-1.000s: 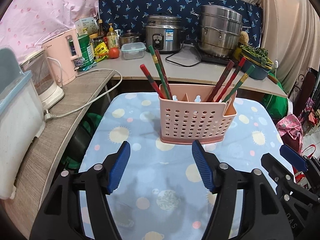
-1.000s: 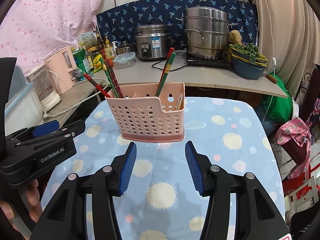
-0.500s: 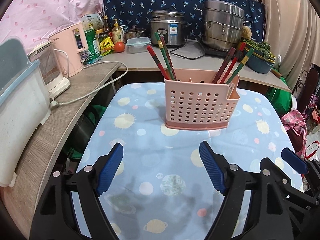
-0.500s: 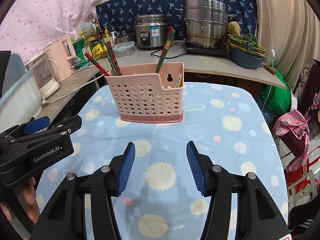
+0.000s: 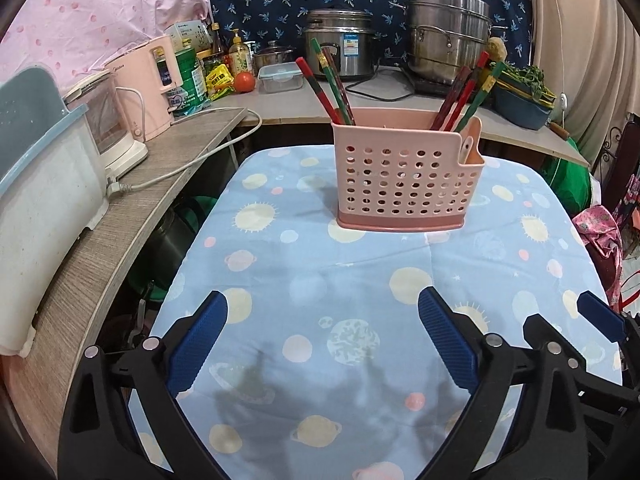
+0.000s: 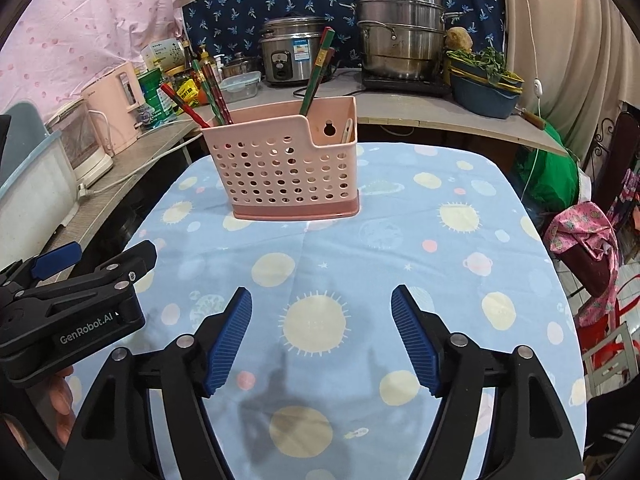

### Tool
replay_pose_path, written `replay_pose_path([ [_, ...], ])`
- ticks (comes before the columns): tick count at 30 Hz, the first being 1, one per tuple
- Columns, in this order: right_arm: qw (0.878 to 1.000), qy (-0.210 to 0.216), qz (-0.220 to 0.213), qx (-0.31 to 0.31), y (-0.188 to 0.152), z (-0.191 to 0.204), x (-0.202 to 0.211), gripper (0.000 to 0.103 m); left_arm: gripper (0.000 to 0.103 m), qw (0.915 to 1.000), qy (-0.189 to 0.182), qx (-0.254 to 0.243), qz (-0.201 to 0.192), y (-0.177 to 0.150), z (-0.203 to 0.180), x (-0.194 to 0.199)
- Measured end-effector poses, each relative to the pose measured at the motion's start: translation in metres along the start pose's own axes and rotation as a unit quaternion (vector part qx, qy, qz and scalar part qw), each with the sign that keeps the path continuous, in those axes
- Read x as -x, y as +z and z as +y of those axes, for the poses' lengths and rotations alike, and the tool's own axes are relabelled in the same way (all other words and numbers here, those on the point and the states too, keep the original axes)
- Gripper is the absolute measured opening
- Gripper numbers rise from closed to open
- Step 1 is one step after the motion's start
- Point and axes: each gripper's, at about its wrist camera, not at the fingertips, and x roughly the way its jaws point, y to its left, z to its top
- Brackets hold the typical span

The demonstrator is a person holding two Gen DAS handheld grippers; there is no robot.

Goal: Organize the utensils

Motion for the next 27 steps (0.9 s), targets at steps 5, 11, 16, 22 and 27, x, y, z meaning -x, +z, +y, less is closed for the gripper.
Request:
replay_pose_path([
  [5,1.0,-0.004,0.001,-0.004,-0.004,-0.003,0.0,0.082,0.093,1.0,0.003,-0.004,0.005,-0.007,0.0,-0.001],
  [11,1.0,-0.017,0.0,0.0,-0.006,-0.003,-0.001,0.084,0.093,0.9999,0.004,-0.008,0.006,-0.012,-0.002,-0.001],
  [16,1.0,-0.02,0.004,-0.002,-0.01,-0.003,-0.003,0.086,0.093,0.9999,0.008,-0.012,0.004,-0.014,-0.004,0.0],
  [22,1.0,-0.022,0.005,-0.003,-0.012,-0.004,-0.004,0.086,0.093,0.9998,0.012,-0.012,0.004,-0.015,-0.005,-0.002],
  [27,1.0,-0.025,0.007,-0.003,-0.013,-0.004,-0.006,0.086,0.093,0.9998,0.014,-0.015,0.004,-0.016,-0.005,-0.003],
])
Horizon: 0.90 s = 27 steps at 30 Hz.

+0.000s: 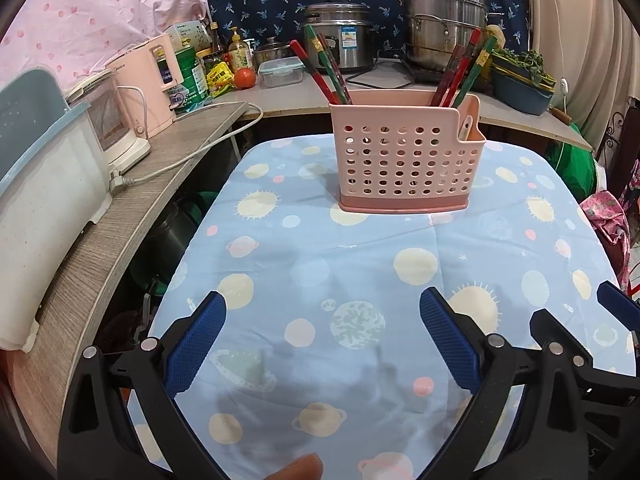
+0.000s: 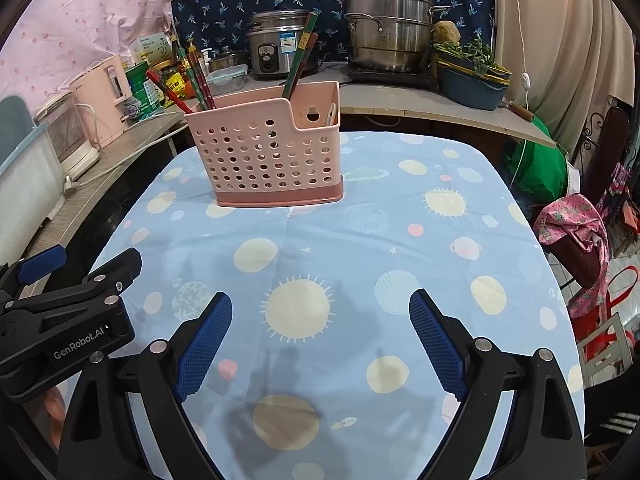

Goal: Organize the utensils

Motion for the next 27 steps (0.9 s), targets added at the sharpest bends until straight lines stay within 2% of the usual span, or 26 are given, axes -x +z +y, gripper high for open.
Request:
replay_pose_path([
  [27,1.0,-0.003,0.011,0.002,-0.0045,0.002,-0.0042,0.086,0.093,1.0,0.009,-0.003,0.002,-0.0044,-0.0007,-0.0036],
])
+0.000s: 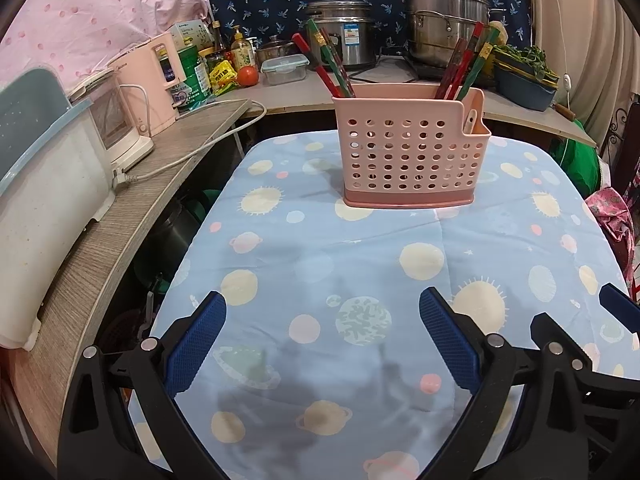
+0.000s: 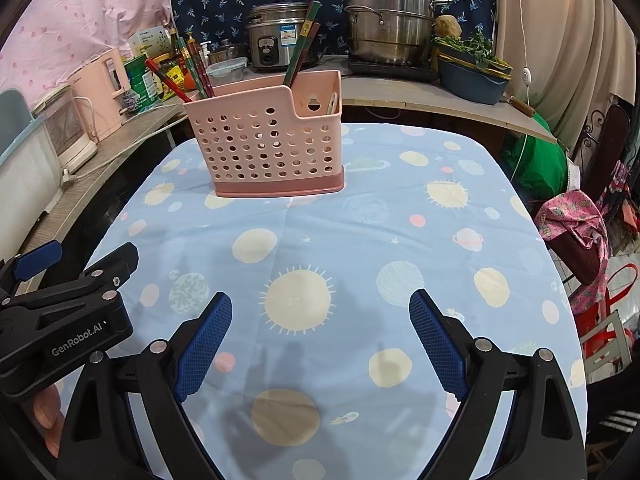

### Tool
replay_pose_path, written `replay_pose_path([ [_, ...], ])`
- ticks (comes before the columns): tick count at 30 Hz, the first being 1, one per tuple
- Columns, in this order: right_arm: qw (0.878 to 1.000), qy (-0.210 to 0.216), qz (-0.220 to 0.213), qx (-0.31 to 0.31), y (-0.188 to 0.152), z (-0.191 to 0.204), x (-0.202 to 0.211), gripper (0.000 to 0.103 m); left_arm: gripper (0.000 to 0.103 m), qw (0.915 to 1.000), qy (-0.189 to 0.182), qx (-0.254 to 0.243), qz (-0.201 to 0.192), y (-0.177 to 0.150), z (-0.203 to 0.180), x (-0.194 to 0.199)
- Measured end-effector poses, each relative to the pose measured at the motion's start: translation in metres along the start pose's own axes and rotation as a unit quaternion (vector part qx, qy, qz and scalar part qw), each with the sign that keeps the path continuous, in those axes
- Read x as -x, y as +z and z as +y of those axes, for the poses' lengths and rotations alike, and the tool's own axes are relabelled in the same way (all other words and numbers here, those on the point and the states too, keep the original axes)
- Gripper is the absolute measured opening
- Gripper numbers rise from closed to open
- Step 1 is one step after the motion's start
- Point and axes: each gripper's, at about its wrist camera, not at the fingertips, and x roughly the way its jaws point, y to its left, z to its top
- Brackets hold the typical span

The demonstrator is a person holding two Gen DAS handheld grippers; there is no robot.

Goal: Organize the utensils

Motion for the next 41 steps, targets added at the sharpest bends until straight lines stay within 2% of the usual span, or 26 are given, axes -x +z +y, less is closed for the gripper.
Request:
replay_pose_path([
  [41,1.0,-0.009,-0.006,0.009,0.0012,0.0056,-0.0058,0.089,0.093,1.0,0.0,0.0,0.007,0.0,0.0031,-0.0088],
])
